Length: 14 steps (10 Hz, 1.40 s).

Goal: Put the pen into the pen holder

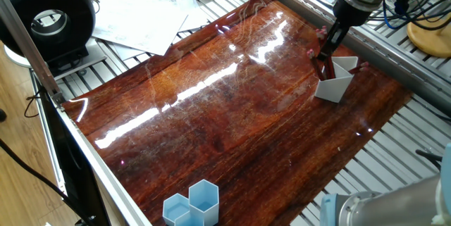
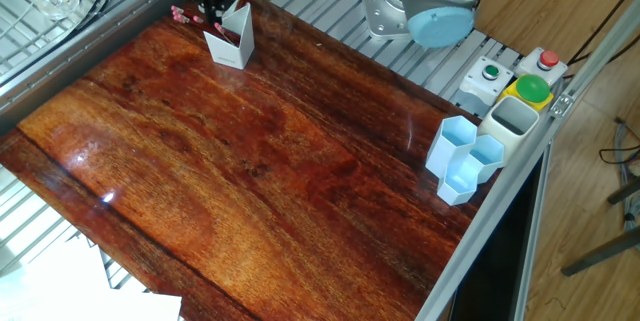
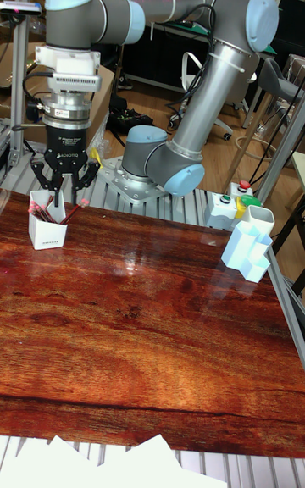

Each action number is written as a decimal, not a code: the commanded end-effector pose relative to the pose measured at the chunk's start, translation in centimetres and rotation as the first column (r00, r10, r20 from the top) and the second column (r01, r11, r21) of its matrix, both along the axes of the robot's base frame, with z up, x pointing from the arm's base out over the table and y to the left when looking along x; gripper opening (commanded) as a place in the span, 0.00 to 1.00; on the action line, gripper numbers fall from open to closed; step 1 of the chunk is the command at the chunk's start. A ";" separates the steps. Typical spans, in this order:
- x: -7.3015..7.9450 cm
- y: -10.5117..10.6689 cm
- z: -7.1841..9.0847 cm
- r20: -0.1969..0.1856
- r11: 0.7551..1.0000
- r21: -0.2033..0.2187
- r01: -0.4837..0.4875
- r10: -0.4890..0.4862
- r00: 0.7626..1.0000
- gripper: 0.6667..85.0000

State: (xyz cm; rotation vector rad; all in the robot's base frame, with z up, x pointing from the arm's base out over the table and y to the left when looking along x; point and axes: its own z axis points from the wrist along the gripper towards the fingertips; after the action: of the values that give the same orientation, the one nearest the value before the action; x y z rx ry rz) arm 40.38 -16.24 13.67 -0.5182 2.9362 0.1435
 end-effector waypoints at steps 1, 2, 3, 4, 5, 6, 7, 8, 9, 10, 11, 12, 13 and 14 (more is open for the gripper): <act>-0.8 0.0 0.1 -0.027 1.000 0.005 -0.018 0.018 0.999 0.48; -1.4 -0.5 0.2 -0.050 1.000 -0.008 -0.020 0.019 0.999 0.47; -2.2 -0.9 0.3 -0.077 1.000 -0.017 -0.023 0.021 0.997 0.47; -3.2 -1.9 0.7 -0.117 0.999 -0.042 -0.032 0.027 0.993 0.47; -3.9 -2.2 1.4 -0.152 0.998 -0.050 -0.034 0.026 0.988 0.46; -5.0 -2.3 2.3 -0.203 0.998 -0.064 -0.028 0.014 0.979 0.43; -5.8 -2.1 3.3 -0.247 0.996 -0.084 -0.018 -0.004 0.969 0.42; -6.9 -1.4 5.1 -0.314 0.993 -0.122 -0.003 -0.036 0.949 0.40; -7.4 -0.2 7.0 -0.364 0.986 -0.166 0.017 -0.078 0.928 0.36; -7.4 1.9 8.4 -0.388 0.980 -0.191 0.049 -0.121 0.913 0.33; -6.9 4.2 9.0 -0.396 0.975 -0.207 0.076 -0.155 0.905 0.30; -6.2 6.6 8.3 -0.393 0.972 -0.214 0.095 -0.175 0.903 0.27; -5.7 8.8 7.3 -0.398 0.973 -0.198 0.122 -0.194 0.897 0.25; -5.0 10.0 6.1 -0.397 0.967 -0.216 0.135 -0.213 0.893 0.15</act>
State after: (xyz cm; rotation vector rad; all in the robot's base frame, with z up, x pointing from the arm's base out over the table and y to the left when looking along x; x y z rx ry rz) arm 34.53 -11.03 20.42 -0.3662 3.3837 -0.0171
